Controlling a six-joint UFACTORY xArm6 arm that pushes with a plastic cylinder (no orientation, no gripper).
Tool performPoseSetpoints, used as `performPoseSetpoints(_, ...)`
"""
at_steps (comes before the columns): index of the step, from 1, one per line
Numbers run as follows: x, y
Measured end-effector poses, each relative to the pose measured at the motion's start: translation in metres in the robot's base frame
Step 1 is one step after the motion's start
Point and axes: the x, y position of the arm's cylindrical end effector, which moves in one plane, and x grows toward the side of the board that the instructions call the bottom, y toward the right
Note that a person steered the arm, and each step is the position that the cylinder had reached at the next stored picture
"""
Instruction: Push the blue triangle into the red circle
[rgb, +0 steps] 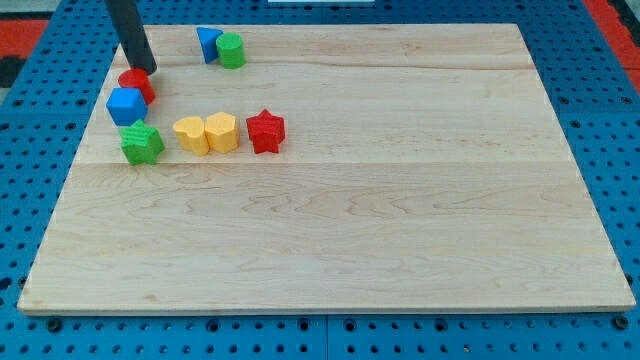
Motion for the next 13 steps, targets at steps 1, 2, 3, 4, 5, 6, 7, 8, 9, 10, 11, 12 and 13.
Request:
performPoseSetpoints(1, 0.005, 0.000)
performPoseSetpoints(2, 0.009, -0.002)
performPoseSetpoints(3, 0.025, -0.004)
performPoseSetpoints(4, 0.018, -0.005)
performPoseSetpoints(5, -0.008, -0.001)
performPoseSetpoints(6, -0.023, 0.003)
performPoseSetpoints(7, -0.055, 0.011)
performPoseSetpoints(8, -0.080, 0.031)
performPoseSetpoints(9, -0.097, 0.076)
performPoseSetpoints(10, -0.096, 0.104)
performPoseSetpoints(11, -0.085, 0.114)
performPoseSetpoints(12, -0.071, 0.109)
performPoseSetpoints(13, -0.059, 0.104)
